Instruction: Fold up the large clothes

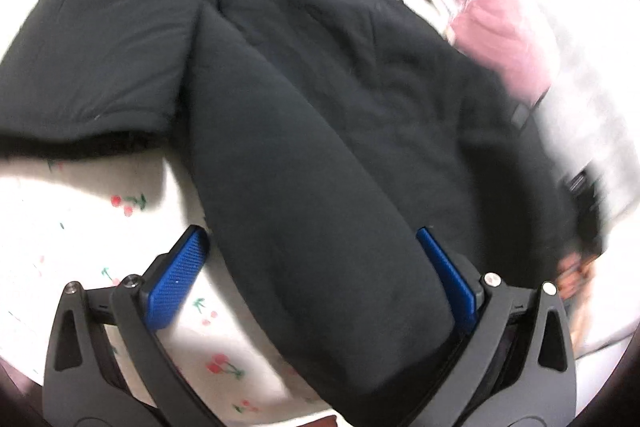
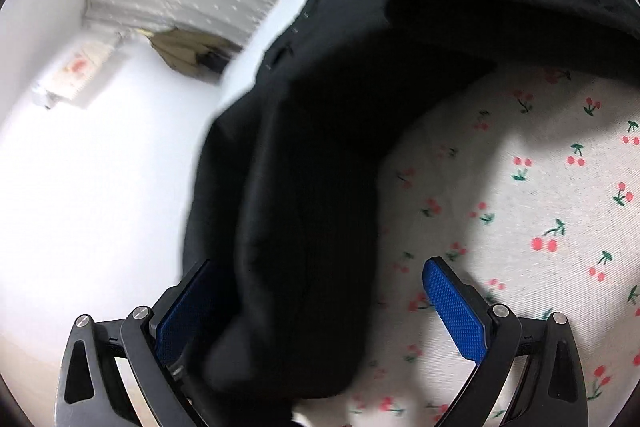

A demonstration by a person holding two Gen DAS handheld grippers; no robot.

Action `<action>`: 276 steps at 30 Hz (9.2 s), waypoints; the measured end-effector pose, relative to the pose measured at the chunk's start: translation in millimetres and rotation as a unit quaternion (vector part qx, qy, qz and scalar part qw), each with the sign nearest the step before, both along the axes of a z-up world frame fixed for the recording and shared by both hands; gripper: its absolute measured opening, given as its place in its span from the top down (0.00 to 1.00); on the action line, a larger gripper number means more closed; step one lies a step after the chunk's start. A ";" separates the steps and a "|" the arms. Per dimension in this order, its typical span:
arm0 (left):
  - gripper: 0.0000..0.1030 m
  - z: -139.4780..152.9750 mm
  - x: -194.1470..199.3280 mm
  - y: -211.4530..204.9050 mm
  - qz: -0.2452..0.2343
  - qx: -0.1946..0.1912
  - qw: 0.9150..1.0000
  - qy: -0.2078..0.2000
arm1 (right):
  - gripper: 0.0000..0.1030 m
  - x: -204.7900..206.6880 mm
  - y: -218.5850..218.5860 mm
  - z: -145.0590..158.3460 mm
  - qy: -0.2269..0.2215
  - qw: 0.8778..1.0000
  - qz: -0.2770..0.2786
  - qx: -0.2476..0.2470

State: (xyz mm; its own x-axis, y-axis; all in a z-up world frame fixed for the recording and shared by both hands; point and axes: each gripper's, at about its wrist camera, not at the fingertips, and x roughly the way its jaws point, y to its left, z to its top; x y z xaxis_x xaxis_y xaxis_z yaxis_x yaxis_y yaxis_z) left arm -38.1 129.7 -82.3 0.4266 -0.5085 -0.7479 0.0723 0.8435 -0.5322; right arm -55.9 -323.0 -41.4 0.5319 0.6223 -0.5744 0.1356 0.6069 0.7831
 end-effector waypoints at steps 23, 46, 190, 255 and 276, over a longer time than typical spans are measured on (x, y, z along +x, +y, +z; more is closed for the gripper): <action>0.83 56.3 -62.4 66.9 0.035 0.166 0.985 0.023 | 0.91 -111.2 -79.9 68.0 0.054 0.962 -0.058 -0.261; 0.85 61.8 43.6 79.3 0.075 0.241 0.966 -0.060 | 0.16 56.0 91.8 54.7 -0.070 0.944 0.010 -0.322; 0.90 47.3 385.1 -98.2 -0.051 0.231 0.948 -0.214 | 0.91 447.9 54.7 -18.9 -0.134 0.846 0.122 -0.501; 0.23 109.3 -30.9 1.9 0.014 0.185 0.978 -0.097 | 0.25 -20.3 24.1 72.5 -0.010 0.886 0.039 -0.463; 0.17 51.9 -24.2 47.0 0.003 0.195 0.978 -0.075 | 0.18 84.4 65.4 5.9 -0.025 0.921 0.003 -0.388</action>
